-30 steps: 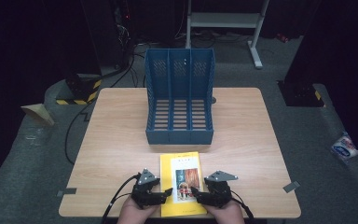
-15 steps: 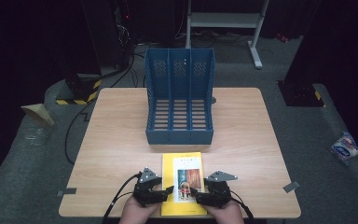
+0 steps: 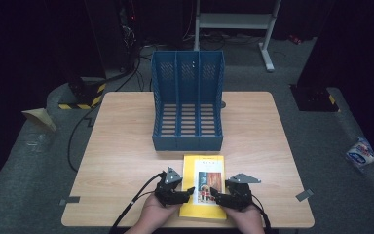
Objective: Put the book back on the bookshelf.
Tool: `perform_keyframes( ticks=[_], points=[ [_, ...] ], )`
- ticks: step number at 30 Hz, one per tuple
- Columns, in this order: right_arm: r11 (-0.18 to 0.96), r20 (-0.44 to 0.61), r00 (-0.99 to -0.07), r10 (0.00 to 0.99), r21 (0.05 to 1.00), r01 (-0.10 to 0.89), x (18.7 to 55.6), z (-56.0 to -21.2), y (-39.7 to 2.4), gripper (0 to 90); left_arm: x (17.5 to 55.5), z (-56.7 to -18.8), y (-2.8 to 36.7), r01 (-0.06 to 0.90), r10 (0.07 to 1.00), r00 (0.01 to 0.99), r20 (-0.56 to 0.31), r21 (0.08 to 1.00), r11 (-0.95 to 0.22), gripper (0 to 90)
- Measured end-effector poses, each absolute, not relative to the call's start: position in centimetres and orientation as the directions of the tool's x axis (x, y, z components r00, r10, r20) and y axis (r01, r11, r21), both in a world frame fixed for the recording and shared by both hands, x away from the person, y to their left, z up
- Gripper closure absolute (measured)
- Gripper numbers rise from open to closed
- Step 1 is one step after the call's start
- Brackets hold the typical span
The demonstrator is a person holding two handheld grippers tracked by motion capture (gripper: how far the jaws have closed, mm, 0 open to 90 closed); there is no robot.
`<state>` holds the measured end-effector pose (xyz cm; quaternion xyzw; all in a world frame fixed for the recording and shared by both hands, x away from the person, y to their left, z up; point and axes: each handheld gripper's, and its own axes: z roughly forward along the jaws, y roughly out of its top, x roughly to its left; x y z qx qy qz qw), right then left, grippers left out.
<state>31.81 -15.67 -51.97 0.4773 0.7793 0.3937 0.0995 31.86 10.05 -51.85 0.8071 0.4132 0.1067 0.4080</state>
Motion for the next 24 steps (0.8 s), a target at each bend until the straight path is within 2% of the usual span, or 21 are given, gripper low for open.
perform_keyframes(
  ticks=[3, 9, 13, 17, 20, 22, 24],
  points=[
    [0.226, 0.221, -0.514, 0.829, 0.709, 0.668, 32.0, -52.1, -15.6, 25.2, 31.5, -52.5, 10.8, 0.585, 0.741, 0.634, -0.22, 0.763, -0.274, 38.4],
    [0.238, 0.211, -0.512, 0.832, 0.698, 0.675, 32.0, -52.0, -14.8, 22.7, 31.3, -52.5, 10.7, 0.565, 0.739, 0.645, -0.194, 0.773, -0.289, 38.9],
    [0.208, 0.243, -0.487, 0.839, 0.683, 0.7, 32.2, -51.8, -15.1, 29.7, 31.3, -52.5, 10.8, 0.559, 0.745, 0.641, -0.186, 0.778, -0.287, 40.9],
    [0.18, 0.245, -0.489, 0.837, 0.721, 0.669, 31.8, -51.2, -15.4, 36.7, 31.2, -52.5, 10.6, 0.554, 0.748, 0.638, -0.181, 0.782, -0.284, 41.4],
    [0.174, 0.259, -0.531, 0.807, 0.754, 0.633, 31.5, -50.4, -15.6, 45.7, 31.2, -52.5, 10.6, 0.555, 0.749, 0.637, -0.184, 0.783, -0.28, 41.4],
    [0.193, 0.275, -0.562, 0.78, 0.749, 0.634, 31.2, -50.3, -15.0, 48.0, 31.2, -52.5, 10.6, 0.556, 0.748, 0.637, -0.185, 0.783, -0.279, 41.4],
    [0.234, 0.202, -0.558, 0.805, 0.756, 0.611, 30.8, -50.3, -14.4, 49.5, 31.2, -52.5, 10.6, 0.555, 0.749, 0.637, -0.185, 0.784, -0.278, 41.4]
  ],
)
